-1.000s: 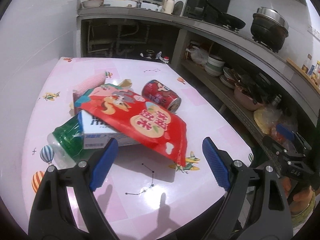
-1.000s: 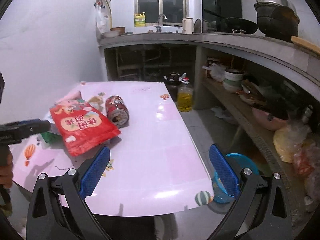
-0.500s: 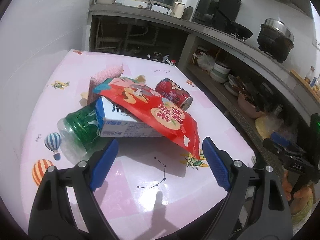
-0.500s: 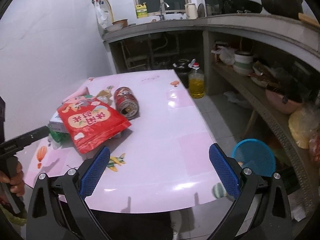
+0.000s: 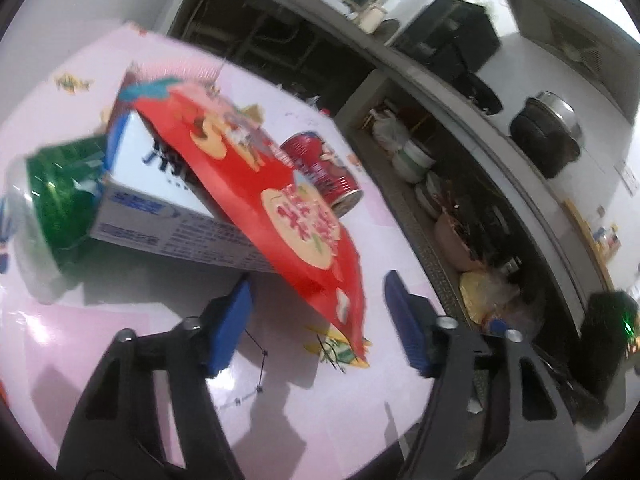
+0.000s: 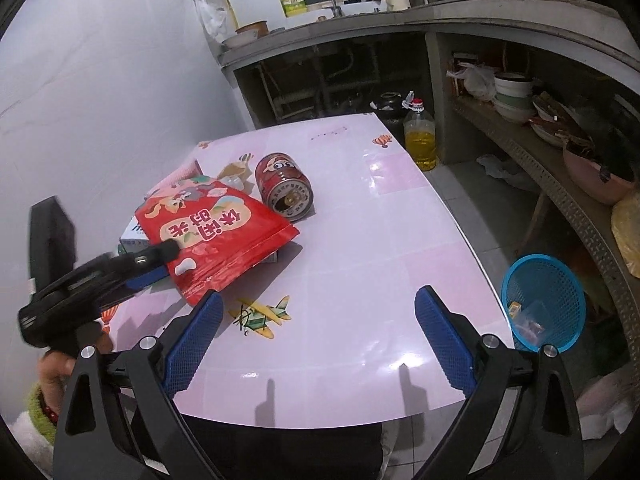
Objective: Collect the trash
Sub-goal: 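Grasp the red snack bag edge with the left tool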
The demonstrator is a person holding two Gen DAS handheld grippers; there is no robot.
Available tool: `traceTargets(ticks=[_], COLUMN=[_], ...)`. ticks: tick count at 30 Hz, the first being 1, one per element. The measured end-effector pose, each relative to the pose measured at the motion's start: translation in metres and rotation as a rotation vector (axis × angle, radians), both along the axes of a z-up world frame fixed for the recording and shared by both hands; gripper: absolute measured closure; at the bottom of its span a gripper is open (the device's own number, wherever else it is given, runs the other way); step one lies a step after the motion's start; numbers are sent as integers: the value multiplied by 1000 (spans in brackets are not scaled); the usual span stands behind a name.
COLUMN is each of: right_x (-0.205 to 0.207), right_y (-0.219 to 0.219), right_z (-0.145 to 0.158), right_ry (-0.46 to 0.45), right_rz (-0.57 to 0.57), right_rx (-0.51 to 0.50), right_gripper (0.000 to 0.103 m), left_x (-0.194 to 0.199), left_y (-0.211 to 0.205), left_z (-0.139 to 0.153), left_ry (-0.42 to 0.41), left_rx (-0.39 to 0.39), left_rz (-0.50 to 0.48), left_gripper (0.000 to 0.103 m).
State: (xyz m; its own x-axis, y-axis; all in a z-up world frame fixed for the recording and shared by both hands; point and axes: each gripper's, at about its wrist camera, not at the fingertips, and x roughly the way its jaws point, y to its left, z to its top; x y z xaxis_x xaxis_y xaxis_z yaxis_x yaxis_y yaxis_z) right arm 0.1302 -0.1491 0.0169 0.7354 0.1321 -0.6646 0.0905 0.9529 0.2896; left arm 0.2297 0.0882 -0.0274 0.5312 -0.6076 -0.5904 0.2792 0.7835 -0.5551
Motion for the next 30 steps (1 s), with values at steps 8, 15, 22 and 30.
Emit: traceTargets(ticks=[8,15,22,30], right_x=[2,3,11,29], right_y=[3,-2,14,53], right_z=[-1,3,-8,-47], right_ry=[7,-9,16,137], right_rz=[-3,-15,68,224], right_rx=[-12,-16,18,33], right_gripper=[9,13,39,65], left_x=[-2,-47,-67,-57], left_y=[-3,1,12,17], left_z=[-9,3,-33,-42], left_ry=[53,141,307,337], left_rx=[-44,-57,-36,-84], left_rz=[-38,-215,-241,-238], left_gripper=[92,98,96,67])
